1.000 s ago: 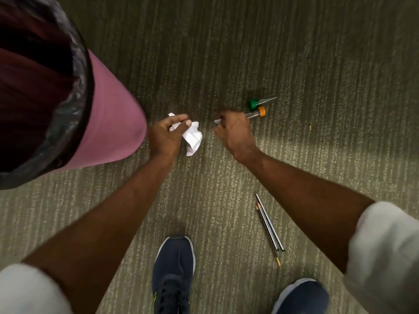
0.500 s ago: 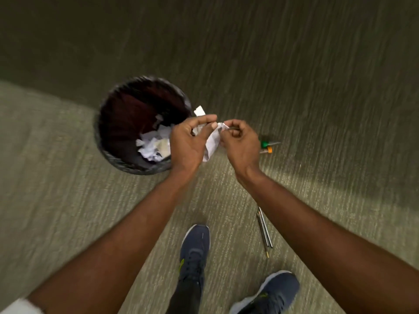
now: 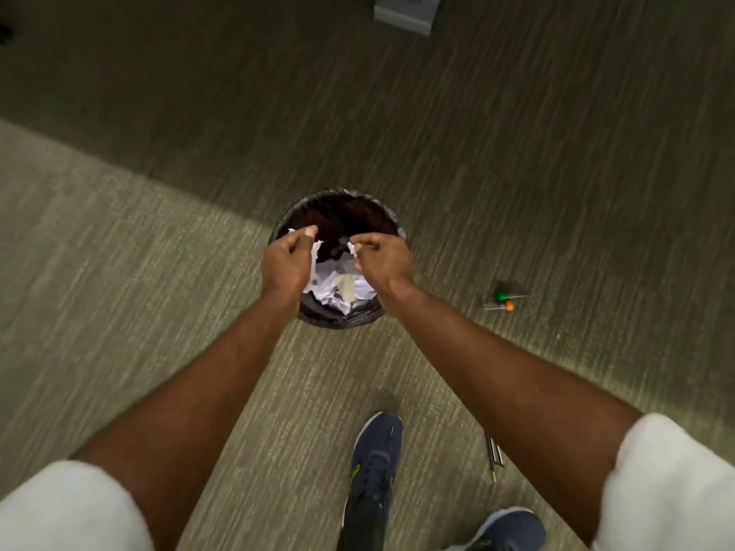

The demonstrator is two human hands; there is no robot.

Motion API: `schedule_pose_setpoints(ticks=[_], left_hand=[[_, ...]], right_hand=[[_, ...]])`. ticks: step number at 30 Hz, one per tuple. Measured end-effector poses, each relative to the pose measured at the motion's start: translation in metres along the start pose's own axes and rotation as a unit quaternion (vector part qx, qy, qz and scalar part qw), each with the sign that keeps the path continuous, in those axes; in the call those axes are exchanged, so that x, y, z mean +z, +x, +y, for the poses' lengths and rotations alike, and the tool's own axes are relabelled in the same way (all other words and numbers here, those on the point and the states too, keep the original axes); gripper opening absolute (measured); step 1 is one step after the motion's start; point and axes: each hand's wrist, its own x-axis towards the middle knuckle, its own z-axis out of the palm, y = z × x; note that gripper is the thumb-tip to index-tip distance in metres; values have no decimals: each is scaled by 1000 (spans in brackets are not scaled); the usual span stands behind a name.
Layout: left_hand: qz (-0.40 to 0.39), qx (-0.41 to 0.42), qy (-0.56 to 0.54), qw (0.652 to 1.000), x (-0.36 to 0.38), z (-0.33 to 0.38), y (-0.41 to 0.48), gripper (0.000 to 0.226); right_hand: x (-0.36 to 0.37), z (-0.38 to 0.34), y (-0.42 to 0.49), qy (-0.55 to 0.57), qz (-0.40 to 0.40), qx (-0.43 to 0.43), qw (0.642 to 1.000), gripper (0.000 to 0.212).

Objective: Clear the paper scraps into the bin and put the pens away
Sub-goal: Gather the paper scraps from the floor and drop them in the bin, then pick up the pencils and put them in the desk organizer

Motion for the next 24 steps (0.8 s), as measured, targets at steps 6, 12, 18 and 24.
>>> schedule_pose_setpoints(ticks=[6,12,18,24], left_hand=[[-34,-11,-25,999,14,-21,11,27],[-14,43,33,998,49,-22,-17,30],[-154,140,109,972,112,-25,-74,40],[-263,103,106,953,178,-69,-121,34]], right_hand=[[-14,1,-18,-41,16,-80,996,7],[-58,33,-27,-55,-23,-151,987,22],[-174,109,-32,-42,54,-160,985,22],[-306,219,-52,-84,178,14,980,12]])
